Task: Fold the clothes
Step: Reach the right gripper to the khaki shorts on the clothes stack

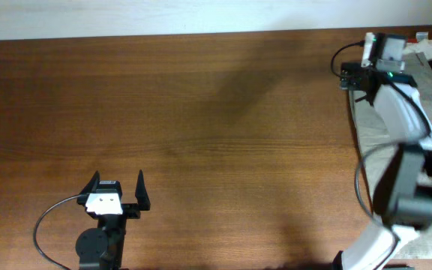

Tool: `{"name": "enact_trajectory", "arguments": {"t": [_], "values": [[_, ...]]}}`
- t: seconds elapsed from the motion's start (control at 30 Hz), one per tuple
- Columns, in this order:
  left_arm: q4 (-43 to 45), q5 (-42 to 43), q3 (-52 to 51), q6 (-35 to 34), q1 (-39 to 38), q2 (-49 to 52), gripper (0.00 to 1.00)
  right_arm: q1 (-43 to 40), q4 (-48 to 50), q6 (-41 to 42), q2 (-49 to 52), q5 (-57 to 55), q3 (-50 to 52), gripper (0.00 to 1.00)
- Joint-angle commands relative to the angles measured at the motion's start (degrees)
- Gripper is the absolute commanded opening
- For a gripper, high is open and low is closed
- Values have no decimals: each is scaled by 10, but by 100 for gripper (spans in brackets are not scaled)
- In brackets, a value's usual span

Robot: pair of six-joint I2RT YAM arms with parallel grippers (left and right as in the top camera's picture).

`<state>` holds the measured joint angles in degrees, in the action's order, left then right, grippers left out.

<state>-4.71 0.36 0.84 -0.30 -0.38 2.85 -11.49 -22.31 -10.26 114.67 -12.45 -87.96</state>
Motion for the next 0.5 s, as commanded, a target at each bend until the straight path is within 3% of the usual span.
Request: {"name": "enact_trajectory", "arguments": {"t": [0.0, 0.1, 0.3, 0.33, 0.4, 0.47], "values": [[-1, -2, -3, -7, -3, -3, 99, -2, -17, -20, 89, -33, -69, 99], [-1, -2, -3, -7, -3, -3, 99, -2, 6, -33, 143, -33, -70, 100], [-1, -2, -3, -7, -3, -3, 99, -2, 21, -45, 186, -56, -70, 82], [-1, -2, -3, -7, -3, -3, 99, -2, 21, -45, 189, -63, -70, 70], [-1, -2, -3, -7, -3, -3, 99, -2, 22, -43, 189, -66, -70, 31], [-1, -2, -3, -7, -3, -3, 99, -2, 19, -34, 189, -82, -70, 9]]}}
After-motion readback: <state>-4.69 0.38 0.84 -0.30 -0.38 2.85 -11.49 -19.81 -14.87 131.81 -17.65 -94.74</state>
